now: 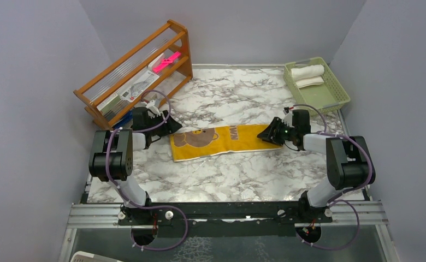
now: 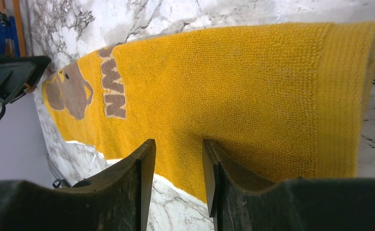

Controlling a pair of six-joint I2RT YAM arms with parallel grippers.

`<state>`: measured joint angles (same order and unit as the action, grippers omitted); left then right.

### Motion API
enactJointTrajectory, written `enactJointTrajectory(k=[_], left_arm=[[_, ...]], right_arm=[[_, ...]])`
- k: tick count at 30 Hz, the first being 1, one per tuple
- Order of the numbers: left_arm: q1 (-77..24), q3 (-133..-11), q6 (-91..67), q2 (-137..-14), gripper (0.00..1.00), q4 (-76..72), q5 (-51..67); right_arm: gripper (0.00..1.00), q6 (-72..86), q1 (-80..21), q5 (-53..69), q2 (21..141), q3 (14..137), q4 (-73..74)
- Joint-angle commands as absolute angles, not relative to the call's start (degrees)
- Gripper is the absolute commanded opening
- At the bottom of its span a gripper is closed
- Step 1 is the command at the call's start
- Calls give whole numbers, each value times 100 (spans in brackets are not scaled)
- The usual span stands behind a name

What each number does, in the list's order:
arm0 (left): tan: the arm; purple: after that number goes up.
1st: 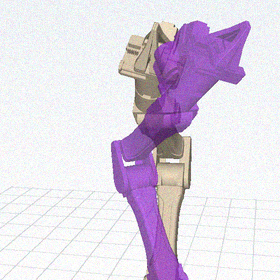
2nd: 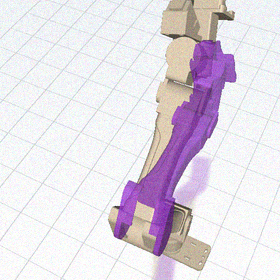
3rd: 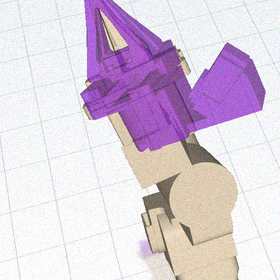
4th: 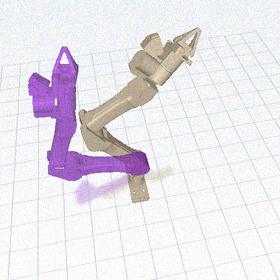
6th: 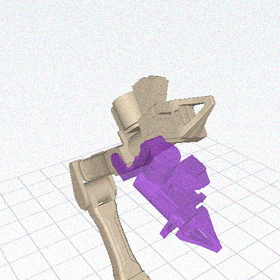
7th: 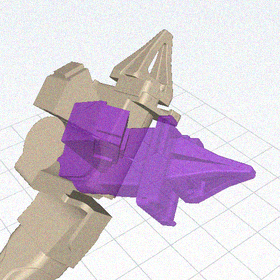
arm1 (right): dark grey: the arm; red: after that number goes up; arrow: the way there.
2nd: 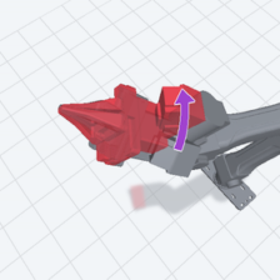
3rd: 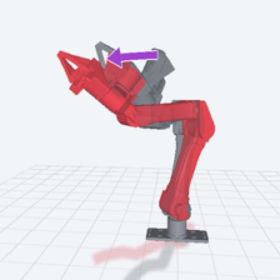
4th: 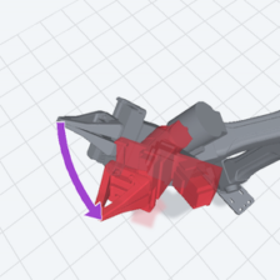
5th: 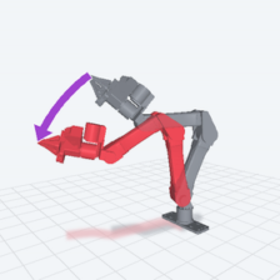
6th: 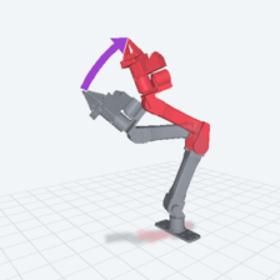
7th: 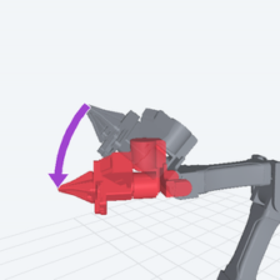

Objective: Roll the towels
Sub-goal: Fold the towel at the center of the board.

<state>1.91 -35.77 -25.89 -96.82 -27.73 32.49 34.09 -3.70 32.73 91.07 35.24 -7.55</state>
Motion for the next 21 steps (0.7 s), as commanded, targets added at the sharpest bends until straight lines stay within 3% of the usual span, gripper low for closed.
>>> enactJointTrajectory(k=[1,21], left_arm=[[238,-3558,-2368,-10157,59,-2838,4145],[489,-2573,-3492,-10150,50,-3094,4071]], right_arm=[[41,3314,-412,3609,9197,3442,-1000],[41,3270,-417,3870,9155,3437,-1032]])
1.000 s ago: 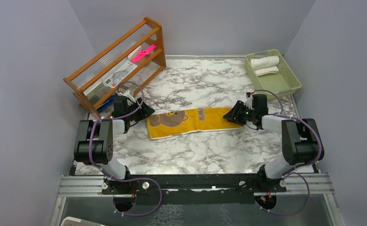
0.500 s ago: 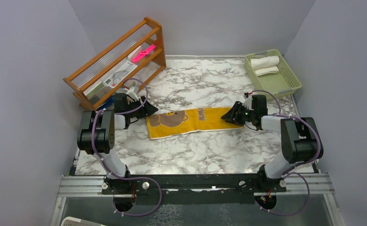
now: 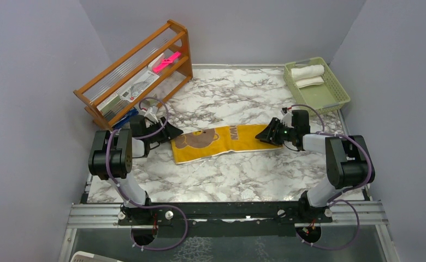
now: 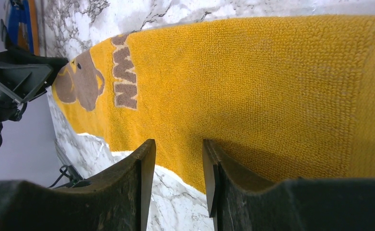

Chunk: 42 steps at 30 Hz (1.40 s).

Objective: Roll the towels
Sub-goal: Fold the towel at the center of the board.

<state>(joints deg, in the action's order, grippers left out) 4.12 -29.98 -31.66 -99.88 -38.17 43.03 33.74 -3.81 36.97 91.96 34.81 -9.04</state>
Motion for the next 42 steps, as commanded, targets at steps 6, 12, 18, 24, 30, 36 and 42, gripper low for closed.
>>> enactJointTrajectory(k=[6,12,18,24,30,36,42], left_arm=[[929,-2238,-3753,-9824,50,-3095,3640],[1177,-2251,-3773,-10036,45,-2984,3700],[1321,-2355,-3775,-10332,42,-2999,3824],[1321,-2404,-3709,-10366,42,-2997,3927],[1245,-2425,-3653,-10314,46,-3004,3932],[1164,-2624,-3562,-10451,48,-3006,4030],[1031,-2822,-3589,-10512,48,-3067,4226]], right_arm=[[41,3263,-431,3865,9171,3423,-1039],[42,3288,-431,3812,9177,3424,-1022],[43,3561,-430,3431,9393,3680,-766],[43,3890,-377,2362,9518,3928,-596],[43,4225,185,1781,9426,3926,-672],[43,4549,450,1822,9505,3923,-949],[43,4623,455,1731,9539,4133,-940]])
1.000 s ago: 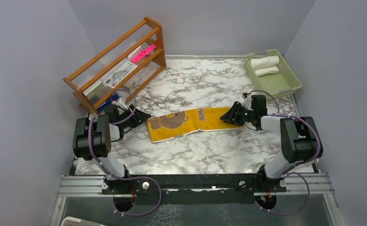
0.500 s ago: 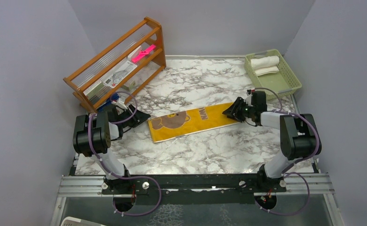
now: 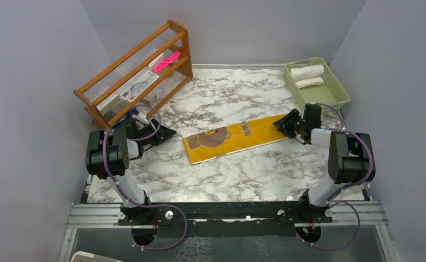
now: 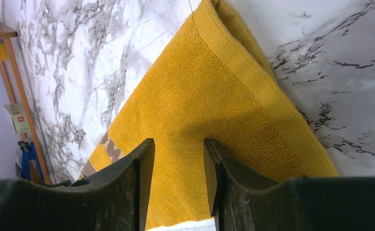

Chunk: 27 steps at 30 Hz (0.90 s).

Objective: Roll the towels
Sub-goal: Fold the towel at the center of the board.

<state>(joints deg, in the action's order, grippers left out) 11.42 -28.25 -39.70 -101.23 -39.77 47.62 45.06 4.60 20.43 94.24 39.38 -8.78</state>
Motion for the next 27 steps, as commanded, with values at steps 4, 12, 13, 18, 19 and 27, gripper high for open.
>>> enactJointTrajectory(k=[4,12,13,18,19,27], left_arm=[[485,-3207,-3658,-10631,45,-3217,4307],[168,-2609,-3959,-9917,45,-3217,3071],[175,-2472,-4026,-9827,45,-3217,2967],[159,-1882,-4270,-9229,45,-3277,2797],[151,-1802,-4282,-9126,45,-3284,2814],[-53,-1306,-4629,-8886,46,-3751,3037]], right_arm=[[43,4682,448,1797,9611,4174,-1015],[43,4740,448,2012,9649,4017,-1190],[43,4754,448,2099,9662,3990,-1229],[43,4806,448,2345,9739,3905,-1470],[43,4814,448,2393,9754,3889,-1515],[42,4853,448,2620,9802,3784,-1724]])
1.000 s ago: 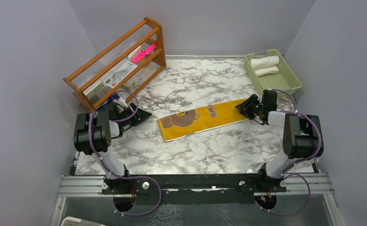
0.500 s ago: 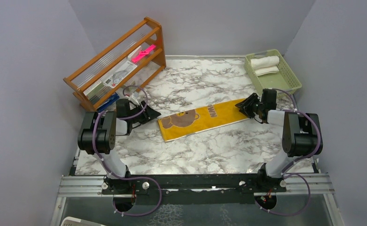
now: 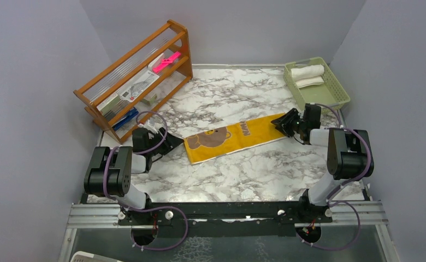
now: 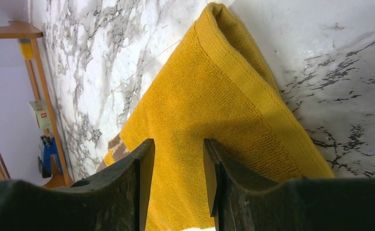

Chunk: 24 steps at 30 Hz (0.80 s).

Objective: Roll the towels
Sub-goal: Fold the towel at the center of the board.

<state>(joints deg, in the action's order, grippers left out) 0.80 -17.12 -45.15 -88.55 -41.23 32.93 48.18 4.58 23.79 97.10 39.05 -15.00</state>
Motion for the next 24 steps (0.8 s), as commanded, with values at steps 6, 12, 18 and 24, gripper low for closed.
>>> enactJointTrajectory(k=[6,12,18,24], left_arm=[[-550,-957,-4932,-8583,49,-3814,2854],[-973,-726,-5244,-8686,49,-3801,2427],[-1270,-591,-5438,-8511,49,-3553,1932],[-1596,-545,-5638,-8259,49,-3173,1539]], right_arm=[[42,4867,440,2700,9785,3725,-1817],[42,4872,440,2739,9753,3707,-1839],[42,4856,444,2756,9686,3704,-1819],[42,4867,441,2776,9696,3675,-1872]])
